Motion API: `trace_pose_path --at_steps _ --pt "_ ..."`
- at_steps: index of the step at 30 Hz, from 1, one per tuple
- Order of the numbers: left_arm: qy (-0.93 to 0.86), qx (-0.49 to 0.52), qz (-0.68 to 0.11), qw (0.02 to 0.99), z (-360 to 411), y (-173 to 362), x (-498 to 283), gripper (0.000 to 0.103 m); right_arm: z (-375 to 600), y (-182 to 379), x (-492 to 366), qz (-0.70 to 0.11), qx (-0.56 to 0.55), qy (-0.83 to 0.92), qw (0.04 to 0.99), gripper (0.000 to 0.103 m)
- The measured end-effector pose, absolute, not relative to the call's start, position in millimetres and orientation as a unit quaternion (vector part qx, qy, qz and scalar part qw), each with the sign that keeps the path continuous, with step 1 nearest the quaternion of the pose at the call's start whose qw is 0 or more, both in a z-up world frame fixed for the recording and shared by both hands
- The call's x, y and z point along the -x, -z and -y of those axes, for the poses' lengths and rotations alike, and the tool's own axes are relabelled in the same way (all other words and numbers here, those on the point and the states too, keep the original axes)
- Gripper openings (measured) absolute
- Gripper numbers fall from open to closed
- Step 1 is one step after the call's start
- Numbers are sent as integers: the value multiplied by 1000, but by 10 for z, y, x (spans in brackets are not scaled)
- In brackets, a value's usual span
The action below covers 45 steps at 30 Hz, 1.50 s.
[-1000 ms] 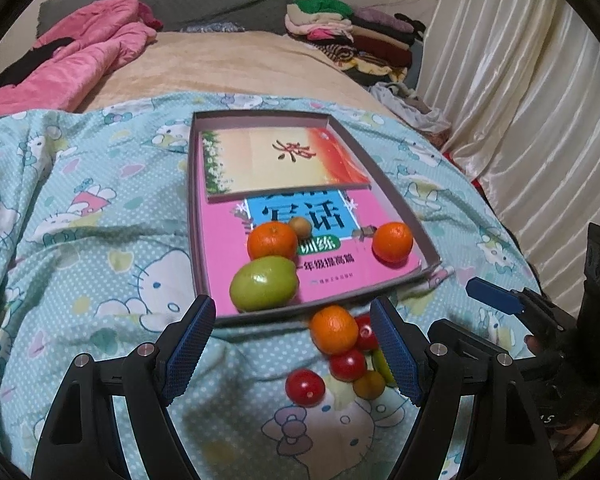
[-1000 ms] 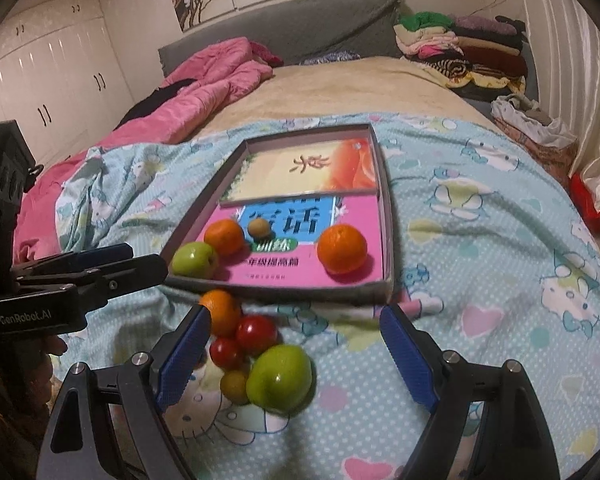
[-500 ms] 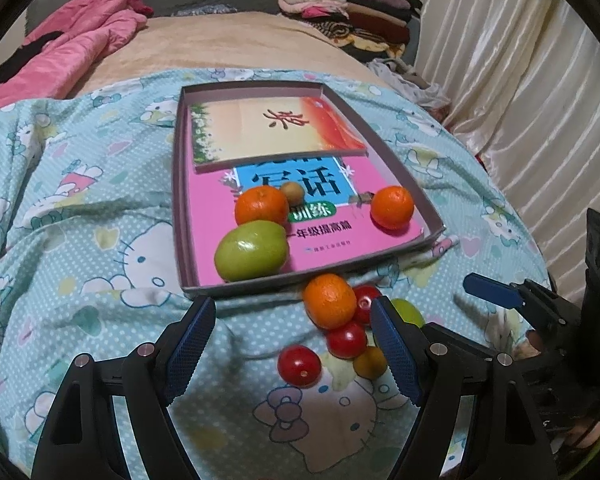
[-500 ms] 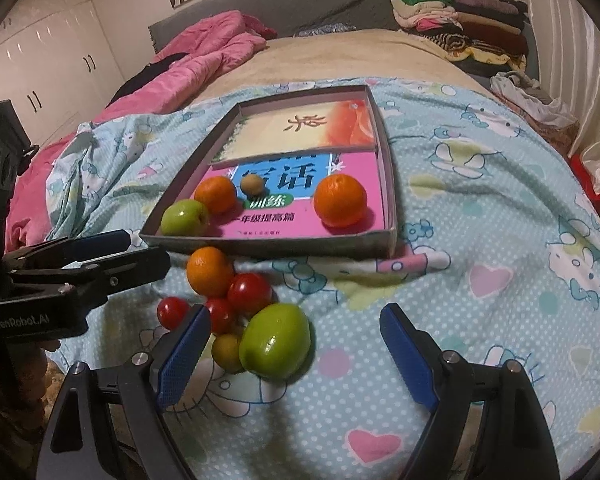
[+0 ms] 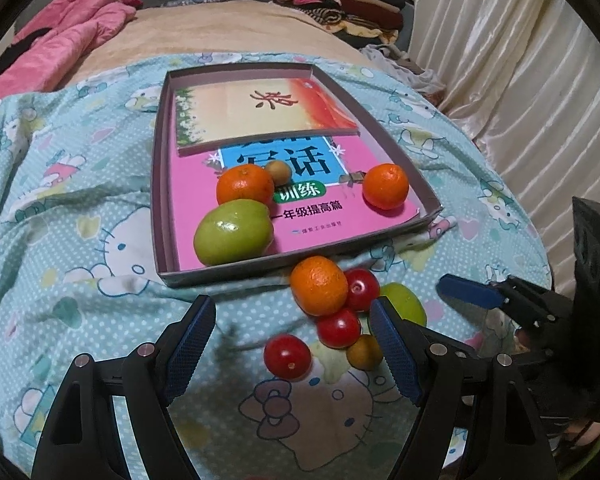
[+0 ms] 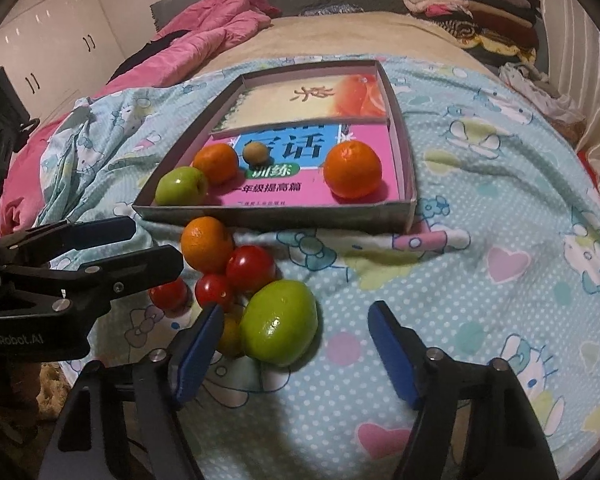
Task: Organize fruits
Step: 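Withdraw both open grippers back toward the fruit pile beside the tray, then grasp a mandarin with the left gripper while the right gripper grasps the green lime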
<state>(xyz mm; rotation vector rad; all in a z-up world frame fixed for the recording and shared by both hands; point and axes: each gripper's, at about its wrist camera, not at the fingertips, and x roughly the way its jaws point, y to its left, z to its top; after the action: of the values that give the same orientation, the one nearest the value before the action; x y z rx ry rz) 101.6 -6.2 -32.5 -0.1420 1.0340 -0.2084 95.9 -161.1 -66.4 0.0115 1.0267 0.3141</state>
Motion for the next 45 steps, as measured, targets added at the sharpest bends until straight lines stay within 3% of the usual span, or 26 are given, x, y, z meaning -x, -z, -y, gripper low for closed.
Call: trace_pose_path --at_steps 6,10,19,23,33,41,45 --pt "104 71 -496 859 77 376 -1042 77 1582 757 -999 -507 -18 -164 846 56" --pt "112 73 -497 857 93 398 -1062 65 1540 790 -1003 -513 -18 -173 841 47" --pt "119 80 -507 850 121 494 -1155 63 1566 887 -1099 -526 -42 -181 830 47" --pt "123 88 -514 845 111 546 -1215 51 1556 890 -1111 -525 -39 -185 830 47" --pt "129 104 -519 839 107 616 -1280 48 1654 794 -1085 -511 -26 -165 844 47" --pt "143 130 -520 832 94 645 -1376 36 1629 789 -1101 -506 -4 -153 849 47" --pt "143 138 -517 833 67 632 -1349 36 1669 785 -1114 -505 -17 -156 849 47"
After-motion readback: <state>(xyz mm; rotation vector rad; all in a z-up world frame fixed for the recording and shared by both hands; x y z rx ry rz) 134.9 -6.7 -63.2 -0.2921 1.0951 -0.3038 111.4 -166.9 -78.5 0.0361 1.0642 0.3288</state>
